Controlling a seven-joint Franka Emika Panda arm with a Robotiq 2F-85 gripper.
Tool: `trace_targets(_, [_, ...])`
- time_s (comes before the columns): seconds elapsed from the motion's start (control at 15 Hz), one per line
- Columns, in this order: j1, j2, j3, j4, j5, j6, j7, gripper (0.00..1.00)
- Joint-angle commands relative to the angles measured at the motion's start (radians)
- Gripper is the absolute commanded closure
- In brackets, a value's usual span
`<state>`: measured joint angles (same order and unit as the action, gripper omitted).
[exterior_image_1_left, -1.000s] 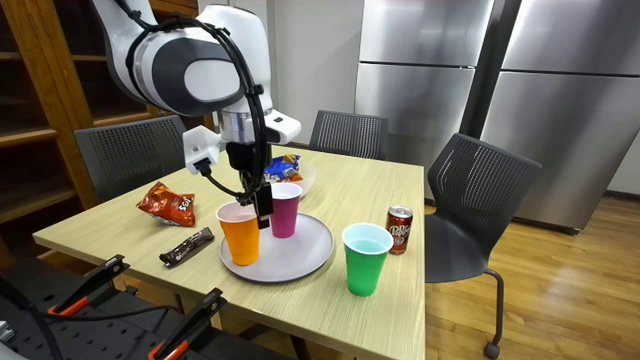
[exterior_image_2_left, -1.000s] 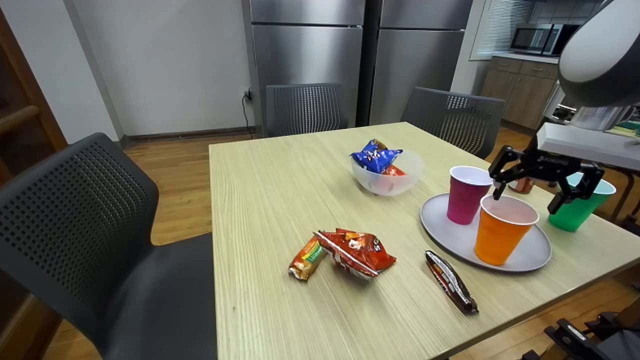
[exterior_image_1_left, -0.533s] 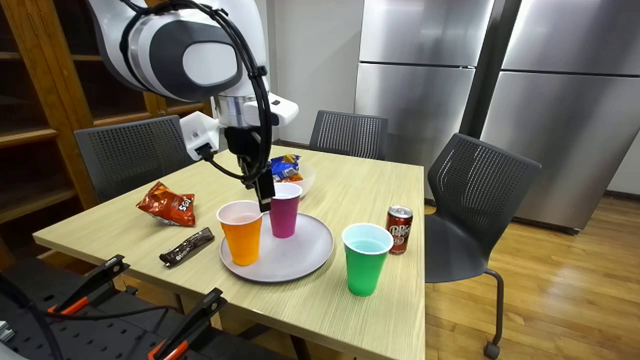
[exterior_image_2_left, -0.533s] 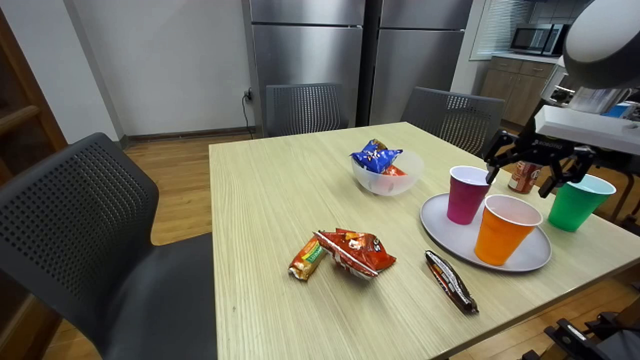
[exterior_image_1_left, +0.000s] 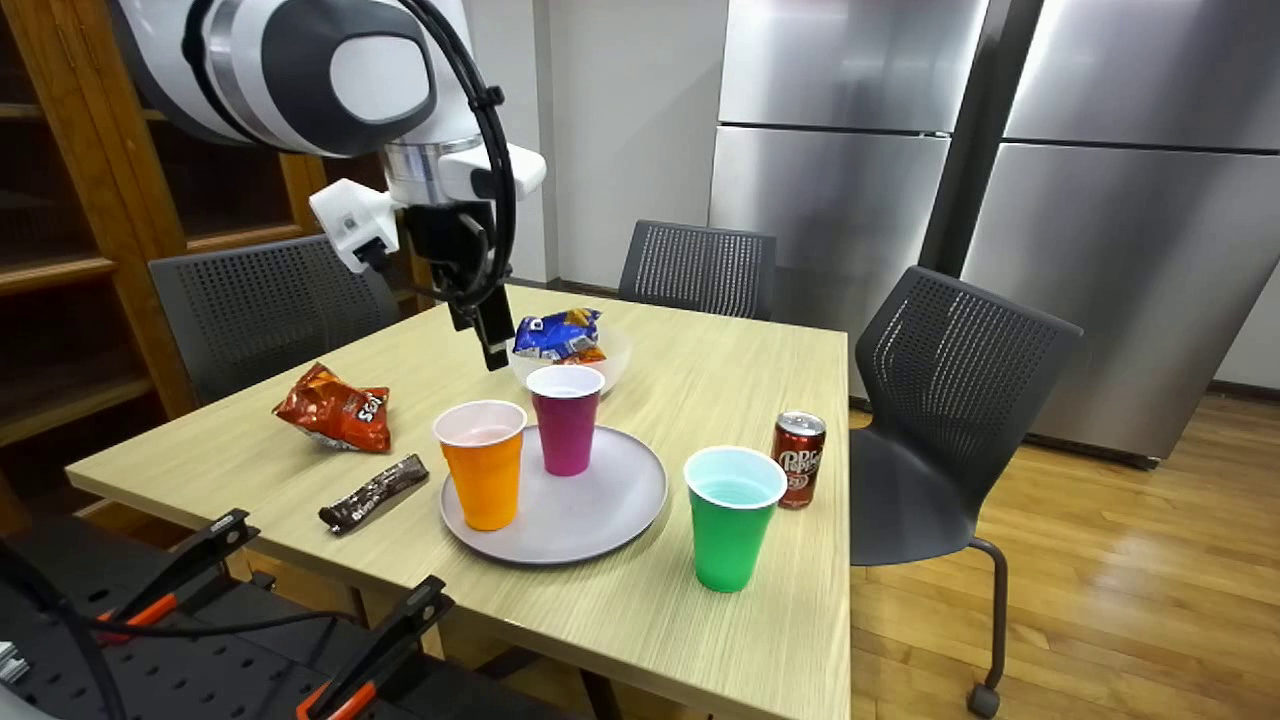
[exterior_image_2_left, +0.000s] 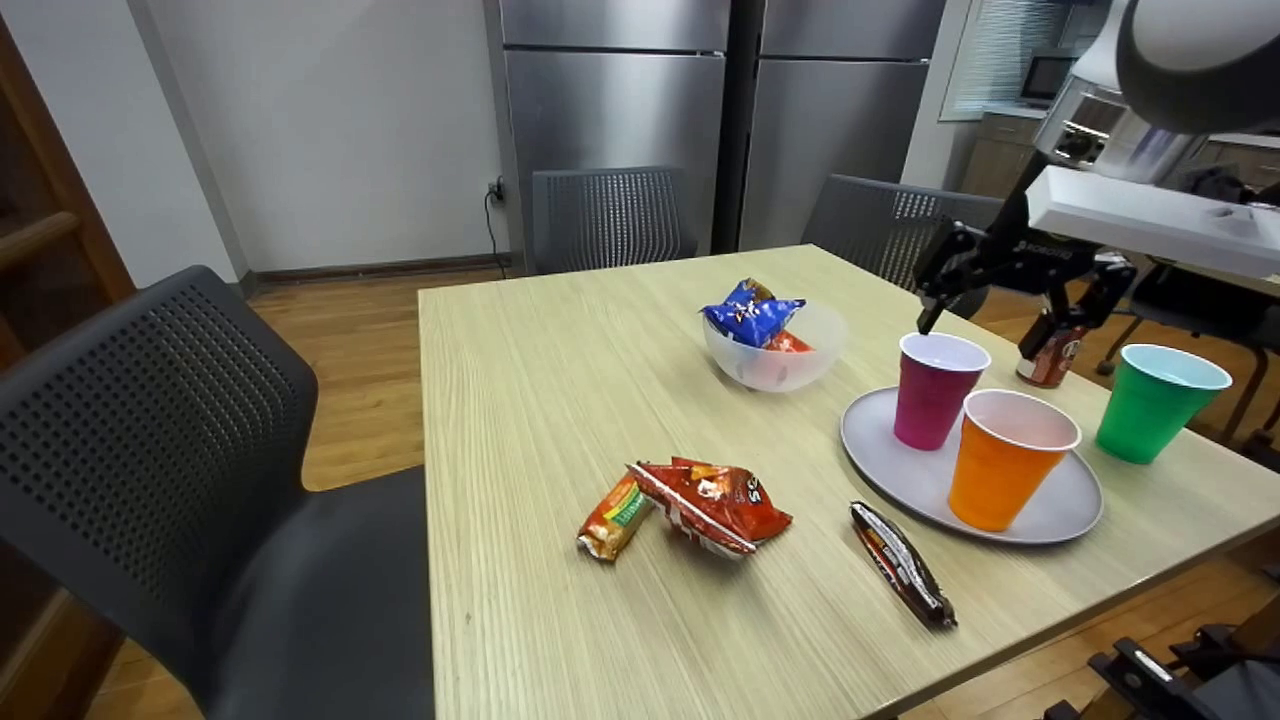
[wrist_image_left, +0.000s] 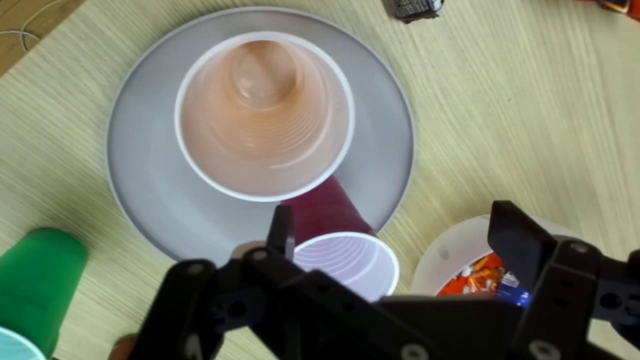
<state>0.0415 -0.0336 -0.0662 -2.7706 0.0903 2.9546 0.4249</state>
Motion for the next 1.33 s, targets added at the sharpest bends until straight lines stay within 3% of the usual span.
trace_targets(0.0, [0.005, -0.071, 0.083, -0.013, -0.024, -0.037, 0.048, 0.00])
trace_targets(0.53, [0.041, 0.024, 0.194, 0.082, -0.045, -0.034, 0.072, 0.00])
trace_targets(0.8, [0.090, 0.115, 0.211, 0.160, 0.028, -0.044, 0.047, 0.00])
trace_targets(1.27, [0.171, 0.307, 0.198, 0.298, 0.063, -0.061, 0.071, 0.00])
